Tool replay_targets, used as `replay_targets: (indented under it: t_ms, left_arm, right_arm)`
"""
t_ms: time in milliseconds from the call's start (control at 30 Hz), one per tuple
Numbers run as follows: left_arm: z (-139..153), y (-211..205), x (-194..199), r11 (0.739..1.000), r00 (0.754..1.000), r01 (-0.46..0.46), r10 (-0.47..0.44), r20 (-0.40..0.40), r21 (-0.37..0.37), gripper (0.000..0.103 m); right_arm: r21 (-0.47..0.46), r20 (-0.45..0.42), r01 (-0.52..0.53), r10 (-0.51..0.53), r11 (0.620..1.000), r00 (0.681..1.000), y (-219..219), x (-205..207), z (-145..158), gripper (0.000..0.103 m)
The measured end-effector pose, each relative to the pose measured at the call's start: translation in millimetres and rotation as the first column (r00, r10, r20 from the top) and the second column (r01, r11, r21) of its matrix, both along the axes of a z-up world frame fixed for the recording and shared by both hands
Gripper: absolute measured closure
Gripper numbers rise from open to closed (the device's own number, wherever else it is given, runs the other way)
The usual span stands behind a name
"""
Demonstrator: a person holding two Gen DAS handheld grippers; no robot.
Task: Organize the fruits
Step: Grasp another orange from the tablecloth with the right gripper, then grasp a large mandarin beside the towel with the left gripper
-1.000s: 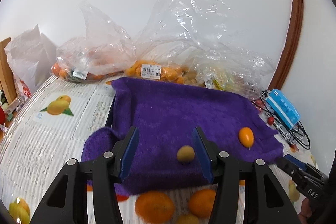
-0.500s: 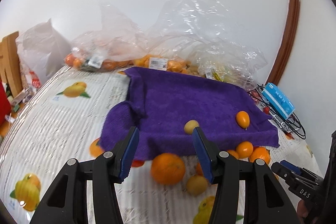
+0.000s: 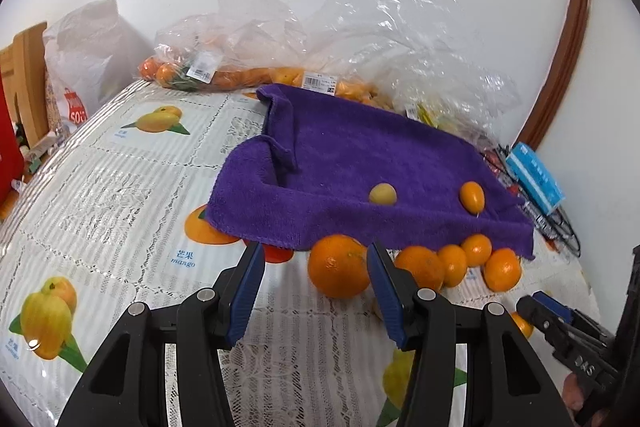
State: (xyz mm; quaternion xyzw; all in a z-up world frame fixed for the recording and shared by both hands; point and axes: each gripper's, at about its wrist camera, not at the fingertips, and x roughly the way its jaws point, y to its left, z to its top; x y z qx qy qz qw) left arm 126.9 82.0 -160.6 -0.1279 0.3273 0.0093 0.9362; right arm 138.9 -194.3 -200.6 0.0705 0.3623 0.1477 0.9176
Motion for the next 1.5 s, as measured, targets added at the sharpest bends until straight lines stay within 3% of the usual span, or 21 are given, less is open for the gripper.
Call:
replay_targets:
  t_ms: [167, 233, 300, 733, 900, 1133, 1500]
  left_arm:
    - [-1.2, -4.6, 0.3, 1.0, 1.0, 0.017, -0.016, -0.006, 0.017, 0.052]
    - [-1.6, -4.7, 0.5, 1.0, 1.0, 0.026, -0.026, -0.008, 0.01, 0.052]
    - [-2.6, -5.1, 1.1, 1.0, 1.0, 0.027, -0.027, -0.015, 0.012, 0.052]
    - [-10.6, -9.3, 8.6, 0.997, 0.995, 0.076, -0.076, -0.062, -0.016, 0.052]
    - [-16.1, -12.1, 21.0, 0.994, 0.99, 0.102, -0.106, -0.098, -0.04, 0.052]
    - [-21.2, -25.4, 39.6, 0.993, 0.983, 0.115, -0.112, -0.148, 0.011, 0.051]
    - [-21.9, -24.0, 37.5, 0.994, 0.984, 0.106, -0.103, -0.144, 0.01, 0.053]
  right_arm:
    - [-0.13, -0.07, -0.019, 0.01, 0.991, 0.997, 21.5, 1.5, -9.7, 0.049]
    - [-0.173, -0.069, -0.02, 0.008, 0.985, 0.998, 28.2, 1.2, -10.3, 0.055]
    - [-0.163, -0.068, -0.03, 0.019, 0.986, 0.998, 27.5, -0.1, -10.6, 0.067]
    - [0.016, -0.038, 0.062, -0.061, 0.998, 0.997, -13.0, -5.2, -5.7, 0.067]
    - [0.001, -0.044, 0.093, -0.093, 0.996, 0.995, -24.8, -3.6, -7.0, 0.067]
    - [-0.029, -0.05, 0.002, -0.003, 1.0, 0.999, -12.0, -3.5, -9.0, 0.067]
    - [-0.081, -0.077, -0.003, -0.004, 0.997, 0.997, -2.9, 0.0, -12.8, 0.067]
